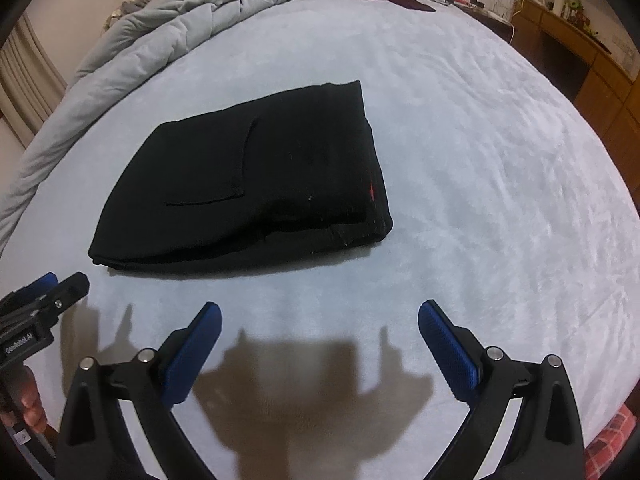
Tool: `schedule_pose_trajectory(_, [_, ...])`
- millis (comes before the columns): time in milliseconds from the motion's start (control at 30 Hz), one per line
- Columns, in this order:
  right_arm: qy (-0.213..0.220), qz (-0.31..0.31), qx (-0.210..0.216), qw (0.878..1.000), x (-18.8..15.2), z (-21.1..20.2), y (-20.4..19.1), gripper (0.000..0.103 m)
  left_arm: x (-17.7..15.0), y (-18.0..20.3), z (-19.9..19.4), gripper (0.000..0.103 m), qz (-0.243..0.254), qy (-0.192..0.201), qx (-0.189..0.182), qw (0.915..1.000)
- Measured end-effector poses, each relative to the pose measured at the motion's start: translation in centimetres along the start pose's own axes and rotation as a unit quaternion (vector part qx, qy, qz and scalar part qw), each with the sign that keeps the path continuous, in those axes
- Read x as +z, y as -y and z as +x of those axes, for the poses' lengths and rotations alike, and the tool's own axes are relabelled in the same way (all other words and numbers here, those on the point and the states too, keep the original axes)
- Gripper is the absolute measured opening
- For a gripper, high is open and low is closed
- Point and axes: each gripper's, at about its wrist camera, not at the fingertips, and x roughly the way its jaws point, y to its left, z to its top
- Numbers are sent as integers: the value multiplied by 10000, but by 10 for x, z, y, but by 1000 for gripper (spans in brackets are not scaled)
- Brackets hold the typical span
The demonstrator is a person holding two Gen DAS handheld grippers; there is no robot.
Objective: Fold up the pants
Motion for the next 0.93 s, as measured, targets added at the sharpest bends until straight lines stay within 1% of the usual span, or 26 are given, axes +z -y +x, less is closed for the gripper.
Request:
schedule_pose_trajectory(267, [-27,-19,4,10000,-2,2,-3,99,-3,-2,-3,90,27,-15,44,10000])
schedule_pose_trajectory(600, [-54,9,27,10000,-2,4,-2,99,-4,-1,-6,90,74,70,92,9999])
schedule_pose_trajectory(767, [-61,20,37,10000,-2,4,0,99,-2,-1,-6,90,114,-6,75,9999])
schedule_pose_trajectory(933, [-59,22,46,10000,-2,3,0,99,-3,0,-9,90,132,7,91,9999])
